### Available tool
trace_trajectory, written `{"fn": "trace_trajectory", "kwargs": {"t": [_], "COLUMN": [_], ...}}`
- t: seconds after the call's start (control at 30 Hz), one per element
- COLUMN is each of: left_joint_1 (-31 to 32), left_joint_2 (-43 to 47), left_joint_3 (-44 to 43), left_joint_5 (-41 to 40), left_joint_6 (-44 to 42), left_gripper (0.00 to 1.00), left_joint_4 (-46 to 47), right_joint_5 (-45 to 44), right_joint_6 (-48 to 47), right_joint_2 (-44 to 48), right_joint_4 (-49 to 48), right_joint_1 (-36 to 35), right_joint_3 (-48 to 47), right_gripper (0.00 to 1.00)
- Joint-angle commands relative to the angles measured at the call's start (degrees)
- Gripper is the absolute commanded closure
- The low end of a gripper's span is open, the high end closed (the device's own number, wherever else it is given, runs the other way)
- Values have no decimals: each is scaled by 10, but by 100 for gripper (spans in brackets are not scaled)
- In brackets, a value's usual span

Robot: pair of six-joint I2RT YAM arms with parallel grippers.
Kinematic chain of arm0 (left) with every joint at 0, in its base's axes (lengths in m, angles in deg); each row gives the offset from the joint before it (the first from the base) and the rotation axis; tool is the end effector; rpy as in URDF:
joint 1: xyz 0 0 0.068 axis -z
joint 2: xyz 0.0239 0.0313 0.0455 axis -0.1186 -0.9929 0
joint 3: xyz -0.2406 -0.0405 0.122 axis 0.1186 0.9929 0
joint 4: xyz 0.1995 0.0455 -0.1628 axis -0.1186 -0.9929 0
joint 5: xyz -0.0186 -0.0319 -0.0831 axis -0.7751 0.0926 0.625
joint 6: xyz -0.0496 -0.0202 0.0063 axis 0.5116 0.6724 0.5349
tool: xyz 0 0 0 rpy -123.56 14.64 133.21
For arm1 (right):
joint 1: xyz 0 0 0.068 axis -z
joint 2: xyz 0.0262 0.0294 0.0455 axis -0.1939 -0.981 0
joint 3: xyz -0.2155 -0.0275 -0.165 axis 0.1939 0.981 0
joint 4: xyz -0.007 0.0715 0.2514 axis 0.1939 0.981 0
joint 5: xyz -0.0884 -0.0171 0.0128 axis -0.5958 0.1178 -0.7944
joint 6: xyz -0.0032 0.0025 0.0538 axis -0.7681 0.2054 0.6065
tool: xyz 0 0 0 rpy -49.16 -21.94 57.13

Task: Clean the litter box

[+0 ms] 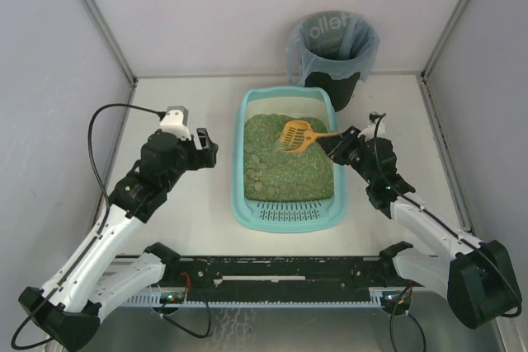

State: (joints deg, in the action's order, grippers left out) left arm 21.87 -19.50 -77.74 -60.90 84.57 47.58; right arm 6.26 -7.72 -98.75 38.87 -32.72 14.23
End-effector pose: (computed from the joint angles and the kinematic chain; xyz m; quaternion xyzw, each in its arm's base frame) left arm 0.1621 -0.0786 0.3426 -0.0014 0.8297 -0.1301 0.5429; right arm 0.2170 0.0918 0.2456 0.1486 0.7465 0.4356 0.4805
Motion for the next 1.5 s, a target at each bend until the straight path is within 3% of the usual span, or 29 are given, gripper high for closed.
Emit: {"fn": "trace_trajectory", "kwargs": {"t": [0.0,0.17,0.6,0.93,1.47], "left_joint_1": [-3,-3,-3,-3,-3], "left_joint_2": [-1,-8,-12,-8,-7], "left_joint_3": [9,9,13,12,5], "left_joint_5": [12,21,30,24,14], "left_joint_6": [10,9,12,7,-3], "left_gripper": [17,17,16,16,16], "left_joint_4": [20,18,4,-1,-7], "right_joint_5": [-90,-134,-86,83,75], "right_joint_6": [-104,-158,-151,-27,112], "right_joint_2": [15,-23,-196,-305,-239], "right_joint_4": [161,251,268,138,-110], "right_joint_1": [-33,-74,-99,-146,-117], "right_joint_3": [-80,-145,-217,-214,-59], "right_gripper": [100,100,100,100,100]}}
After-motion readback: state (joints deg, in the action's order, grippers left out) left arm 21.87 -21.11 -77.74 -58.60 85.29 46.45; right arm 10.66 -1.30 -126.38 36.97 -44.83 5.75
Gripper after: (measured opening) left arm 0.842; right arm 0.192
